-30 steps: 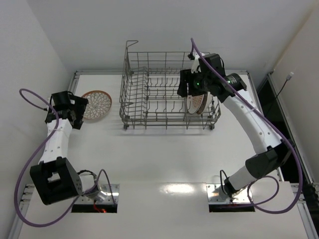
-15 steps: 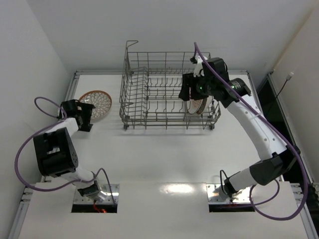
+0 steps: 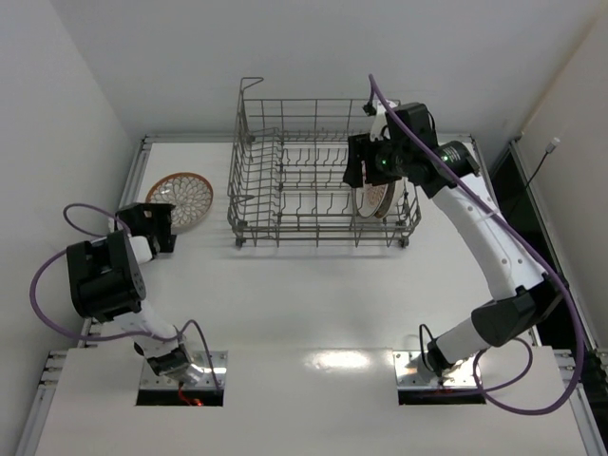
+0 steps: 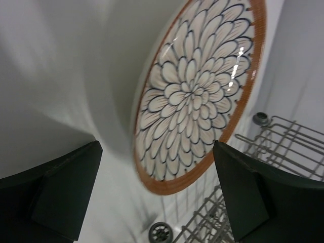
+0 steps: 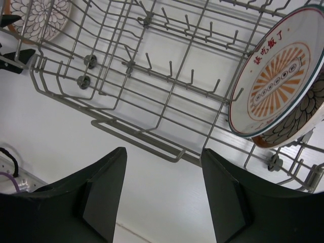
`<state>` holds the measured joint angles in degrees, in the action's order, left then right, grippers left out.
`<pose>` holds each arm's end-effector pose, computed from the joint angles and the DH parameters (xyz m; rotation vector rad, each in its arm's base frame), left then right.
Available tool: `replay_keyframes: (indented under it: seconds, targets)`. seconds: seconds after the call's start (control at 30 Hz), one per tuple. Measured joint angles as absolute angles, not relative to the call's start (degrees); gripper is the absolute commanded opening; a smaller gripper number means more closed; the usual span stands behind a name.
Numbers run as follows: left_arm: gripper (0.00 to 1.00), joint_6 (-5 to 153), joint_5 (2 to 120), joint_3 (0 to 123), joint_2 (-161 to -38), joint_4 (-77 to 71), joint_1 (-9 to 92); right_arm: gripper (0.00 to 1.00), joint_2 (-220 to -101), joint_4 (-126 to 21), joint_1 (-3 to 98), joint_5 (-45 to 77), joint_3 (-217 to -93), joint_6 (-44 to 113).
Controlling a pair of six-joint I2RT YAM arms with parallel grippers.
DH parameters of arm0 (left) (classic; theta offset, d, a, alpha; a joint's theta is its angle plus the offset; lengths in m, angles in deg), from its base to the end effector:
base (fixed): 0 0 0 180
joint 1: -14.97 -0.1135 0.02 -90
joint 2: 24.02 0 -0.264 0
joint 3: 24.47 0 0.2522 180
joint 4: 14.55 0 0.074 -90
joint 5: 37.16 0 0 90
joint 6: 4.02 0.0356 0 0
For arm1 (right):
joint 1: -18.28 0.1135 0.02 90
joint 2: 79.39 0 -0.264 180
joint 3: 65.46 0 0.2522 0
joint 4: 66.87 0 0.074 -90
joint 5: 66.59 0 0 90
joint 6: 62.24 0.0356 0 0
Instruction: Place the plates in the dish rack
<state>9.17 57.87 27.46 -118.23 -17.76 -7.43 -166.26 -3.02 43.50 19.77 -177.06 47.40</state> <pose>0.2887 0.1156 0.1381 -1.7361 1.5410 -0.5960 0.2882 0.1382 0.4135 -0.1466 2.2940 0.4847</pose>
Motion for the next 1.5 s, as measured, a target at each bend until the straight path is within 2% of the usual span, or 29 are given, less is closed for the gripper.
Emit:
replay_keyframes:
  seconds: [0.07, 0.13, 0.23, 0.27, 0.33, 0.37, 0.47, 0.7, 1.23, 1.5]
  targets:
    - [0.82, 8.53, 59.08, 27.46, -120.49, -22.02, -7.54, 0.59, -167.02, -2.85, 43.5, 20.03, -178.44, 47.1]
    - [0.8, 7.72, 60.54, 27.46, -122.67, -26.02, -7.62, 0.59, -167.29, -2.76, 43.5, 20.47, -178.85, 46.77]
    - [0.73, 7.24, 61.9, 27.46, -124.55, -29.78, -7.62, 0.59, -167.31, -1.89, 43.5, 21.19, -178.85, 46.35]
    - [0.64, 7.2, 62.11, 27.46, -124.94, -30.28, -7.62, 0.59, -167.31, -1.6, 43.5, 21.52, -178.85, 46.22]
    - [0.56, 7.07, 62.24, 27.33, -125.71, -30.96, -7.64, 0.6, -167.33, -1.1, 43.19, 21.98, -178.85, 45.96]
    - [0.45, 7.2, 62.31, 27.22, -125.97, -31.16, -7.64, 0.6, -167.31, -0.9, 43.15, 22.2, -178.85, 45.87]
    - [0.41, 7.55, 62.33, 26.54, -126.5, -31.18, -7.64, 0.6, -167.31, -0.38, 43.1, 23.07, -178.85, 45.65]
    - [0.0, 8.34, 62.33, 26.15, -126.61, -28.99, -7.64, 0.6, -167.31, -0.31, 42.99, 23.31, -178.85, 45.48]
    - [0.0, 12.27, 59.29, 28.31, -116.7, -11.75, -7.34, 0.6, -167.26, -0.47, 42.88, 20.84, -178.83, 45.5]
    - [0.0, 14.02, 55.67, 36.75, -113.58, 0.86, -7.1, 0.6, -166.94, -0.84, 42.84, 18.15, -178.83, 45.54]
